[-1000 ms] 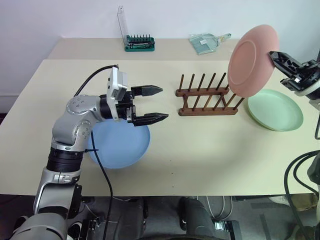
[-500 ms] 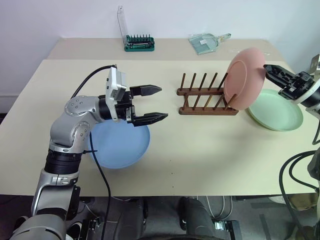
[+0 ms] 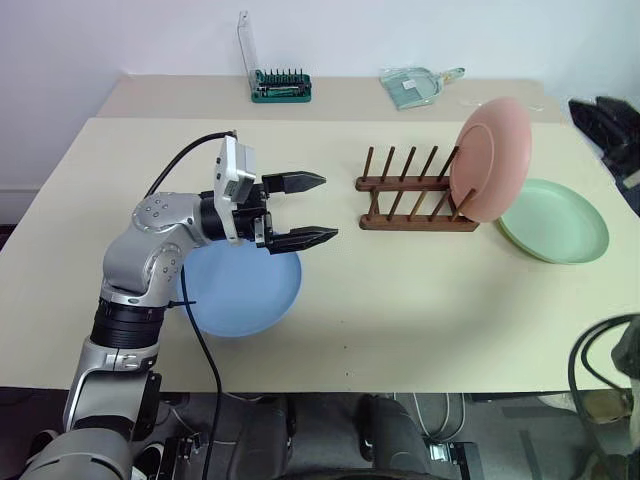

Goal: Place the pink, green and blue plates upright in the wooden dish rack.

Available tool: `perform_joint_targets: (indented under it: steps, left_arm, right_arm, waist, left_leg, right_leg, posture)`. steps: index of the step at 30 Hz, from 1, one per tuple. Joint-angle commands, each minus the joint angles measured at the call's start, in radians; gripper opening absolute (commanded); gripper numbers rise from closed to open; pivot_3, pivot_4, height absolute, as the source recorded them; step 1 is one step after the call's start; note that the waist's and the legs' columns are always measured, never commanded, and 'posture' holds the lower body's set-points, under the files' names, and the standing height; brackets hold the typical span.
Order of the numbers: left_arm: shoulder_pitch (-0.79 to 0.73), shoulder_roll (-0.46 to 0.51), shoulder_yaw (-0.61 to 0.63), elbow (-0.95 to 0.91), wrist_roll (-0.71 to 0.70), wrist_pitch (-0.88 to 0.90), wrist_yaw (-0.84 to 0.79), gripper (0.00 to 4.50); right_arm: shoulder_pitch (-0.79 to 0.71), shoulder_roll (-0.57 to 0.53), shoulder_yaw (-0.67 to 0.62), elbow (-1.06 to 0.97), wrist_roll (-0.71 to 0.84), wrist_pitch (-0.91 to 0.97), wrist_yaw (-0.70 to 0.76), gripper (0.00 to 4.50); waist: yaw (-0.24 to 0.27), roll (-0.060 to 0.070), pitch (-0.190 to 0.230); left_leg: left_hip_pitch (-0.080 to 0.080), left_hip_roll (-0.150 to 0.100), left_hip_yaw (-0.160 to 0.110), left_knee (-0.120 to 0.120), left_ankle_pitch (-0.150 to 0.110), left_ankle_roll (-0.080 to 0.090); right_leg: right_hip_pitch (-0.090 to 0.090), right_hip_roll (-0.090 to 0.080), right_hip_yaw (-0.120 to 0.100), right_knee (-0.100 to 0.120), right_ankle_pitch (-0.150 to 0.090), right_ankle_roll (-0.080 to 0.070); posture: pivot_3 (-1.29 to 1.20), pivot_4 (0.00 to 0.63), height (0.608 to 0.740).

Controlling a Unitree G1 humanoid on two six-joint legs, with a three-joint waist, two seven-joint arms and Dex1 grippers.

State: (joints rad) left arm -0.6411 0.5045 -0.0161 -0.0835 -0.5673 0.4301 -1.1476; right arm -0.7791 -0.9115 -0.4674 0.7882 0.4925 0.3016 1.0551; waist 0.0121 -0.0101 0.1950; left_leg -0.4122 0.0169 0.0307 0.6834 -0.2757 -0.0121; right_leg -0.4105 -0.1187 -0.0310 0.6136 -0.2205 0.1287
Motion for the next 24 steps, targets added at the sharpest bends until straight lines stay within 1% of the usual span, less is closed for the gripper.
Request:
perform_joint_targets:
  steps: [1,3,4,6,9,11,17,22,23,24]
  left_arm:
    - [-0.011,-0.01,0.007,-0.022,-0.002,-0.03,0.007,4.5]
    - [-0.027,-0.013,0.005,-0.002,0.007,-0.041,0.006,4.5]
    - [-0.038,-0.017,0.005,0.011,0.01,-0.047,0.007,4.5]
    - [-0.052,-0.025,0.002,0.025,0.011,-0.054,0.004,4.5]
    - [-0.054,-0.038,-0.02,0.024,0.027,-0.07,-0.004,4.5]
    - [-0.051,-0.044,-0.031,0.026,0.043,-0.086,-0.003,4.5]
    - [-0.023,-0.05,-0.053,-0.031,0.037,-0.068,0.008,4.5]
    - [-0.01,-0.048,-0.052,-0.054,0.035,-0.057,0.022,4.5]
    - [-0.008,-0.045,-0.052,-0.057,0.035,-0.056,0.024,4.5]
    - [-0.007,-0.042,-0.052,-0.06,0.036,-0.055,0.025,4.5]
  right_arm:
    - [0.107,-0.068,-0.015,-0.153,-0.047,-0.035,-0.057,4.46]
    - [0.25,-0.11,0.046,-0.234,-0.141,-0.058,-0.065,4.46]
    - [0.315,-0.111,0.051,-0.284,-0.151,-0.062,-0.061,4.46]
    - [0.373,-0.094,0.031,-0.357,-0.102,0.035,-0.075,4.46]
    - [0.424,-0.084,0.081,-0.381,-0.124,0.075,-0.072,4.46]
    - [0.425,-0.076,0.108,-0.365,-0.14,0.076,-0.081,4.46]
    - [0.349,-0.006,0.211,-0.221,-0.204,0.037,-0.104,4.46]
    - [0.296,0.025,0.279,-0.097,-0.28,-0.035,-0.132,4.46]
    - [0.278,0.029,0.293,-0.062,-0.301,-0.053,-0.15,3.93]
    - [0.264,0.029,0.306,-0.034,-0.322,-0.074,-0.168,3.59]
  waist:
    - [-0.001,0.001,0.0]
    - [0.002,0.001,0.0]
    - [0.002,0.001,0.0]
    - [-0.003,0.001,0.0]
    - [-0.014,0.001,-0.001]
    - [-0.022,0.001,-0.001]
    - [-0.024,0.001,-0.001]
    - [-0.021,0.001,0.0]
    - [-0.022,0.001,0.0]
    - [-0.023,0.001,0.0]
  left_leg:
    - [0.0,0.0,0.0,0.0,0.0,0.0]
    - [0.0,0.0,0.0,0.0,0.0,0.0]
    - [0.0,0.0,0.0,-0.001,0.0,0.0]
    - [0.001,0.0,0.0,0.0,0.0,0.0]
    - [0.002,0.0,0.001,0.0,0.0,0.0]
    - [0.002,0.0,0.0,0.0,0.0,0.0]
    - [0.002,0.0,0.0,0.0,0.0,0.0]
    - [0.002,0.0,0.0,0.0,0.0,0.0]
    - [0.002,0.0,0.0,0.0,0.0,0.0]
    - [0.002,0.0,0.0,0.0,0.0,0.0]
  right_leg:
    - [0.0,0.0,0.0,0.0,0.0,0.0]
    - [0.0,0.0,0.0,0.001,0.0,0.0]
    - [0.0,0.0,0.0,0.0,0.0,0.0]
    - [0.0,0.0,0.0,0.0,0.0,0.0]
    - [0.001,0.0,0.001,0.001,0.0,0.0]
    - [0.001,0.0,0.001,0.001,0.0,0.0]
    - [0.001,0.0,0.001,0.001,0.0,0.0]
    - [0.001,0.0,0.001,0.0,0.0,0.0]
    - [0.001,0.0,0.001,0.0,0.0,0.0]
    - [0.001,0.0,0.001,0.0,0.0,0.0]
  posture:
    - [0.0,0.15,0.724]
    - [0.0,0.15,0.724]
    - [0.0,0.15,0.724]
    - [0.0,0.15,0.724]
    - [0.0,0.15,0.724]
    - [0.0,0.15,0.724]
    - [0.0,0.15,0.724]
    - [0.0,0.15,0.724]
    - [0.0,0.15,0.724]
    - [0.0,0.15,0.724]
